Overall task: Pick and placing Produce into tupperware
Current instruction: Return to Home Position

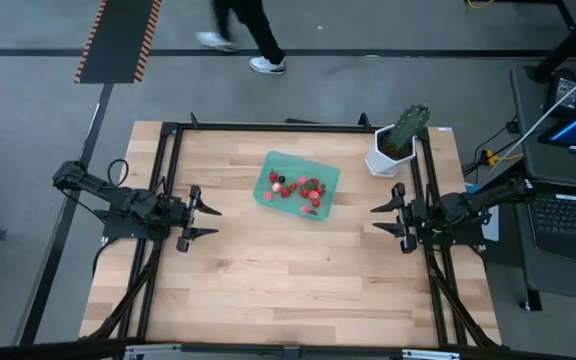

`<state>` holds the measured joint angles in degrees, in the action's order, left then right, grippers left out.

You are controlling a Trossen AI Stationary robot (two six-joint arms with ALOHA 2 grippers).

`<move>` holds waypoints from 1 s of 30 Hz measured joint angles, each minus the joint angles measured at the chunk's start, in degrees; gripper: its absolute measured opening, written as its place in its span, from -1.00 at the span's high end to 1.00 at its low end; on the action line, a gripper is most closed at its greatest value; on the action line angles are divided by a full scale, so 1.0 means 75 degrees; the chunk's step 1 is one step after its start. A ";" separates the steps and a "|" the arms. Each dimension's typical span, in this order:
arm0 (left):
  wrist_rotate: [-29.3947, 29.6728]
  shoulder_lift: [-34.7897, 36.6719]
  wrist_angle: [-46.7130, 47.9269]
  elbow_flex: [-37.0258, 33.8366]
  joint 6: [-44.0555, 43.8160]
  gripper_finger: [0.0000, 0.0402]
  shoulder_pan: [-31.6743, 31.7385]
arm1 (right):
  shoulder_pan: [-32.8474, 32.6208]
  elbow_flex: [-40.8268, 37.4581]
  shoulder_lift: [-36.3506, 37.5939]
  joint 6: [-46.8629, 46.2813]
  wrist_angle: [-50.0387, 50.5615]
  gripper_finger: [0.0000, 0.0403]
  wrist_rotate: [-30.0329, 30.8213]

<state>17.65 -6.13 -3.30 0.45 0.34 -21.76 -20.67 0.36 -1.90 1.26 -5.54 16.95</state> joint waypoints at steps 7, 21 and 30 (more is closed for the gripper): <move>-0.0006 -0.0001 0.0007 0.0000 -0.0032 -0.07 0.0000 | 0.0000 0.0000 -0.0025 0.0066 0.0023 0.11 0.0000; 0.0385 -0.0024 -0.0023 0.0000 0.0420 -0.07 0.0792 | 0.0041 0.0003 -0.0025 0.0512 0.0094 0.11 0.1590; -0.0407 -0.0024 0.0062 0.0000 0.0506 -0.07 0.2324 | 0.0528 0.0003 -0.0028 0.0653 0.0141 0.11 0.1538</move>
<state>14.60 -6.31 -2.84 0.45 4.13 -4.33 -16.71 0.38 -2.11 6.16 -4.49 28.48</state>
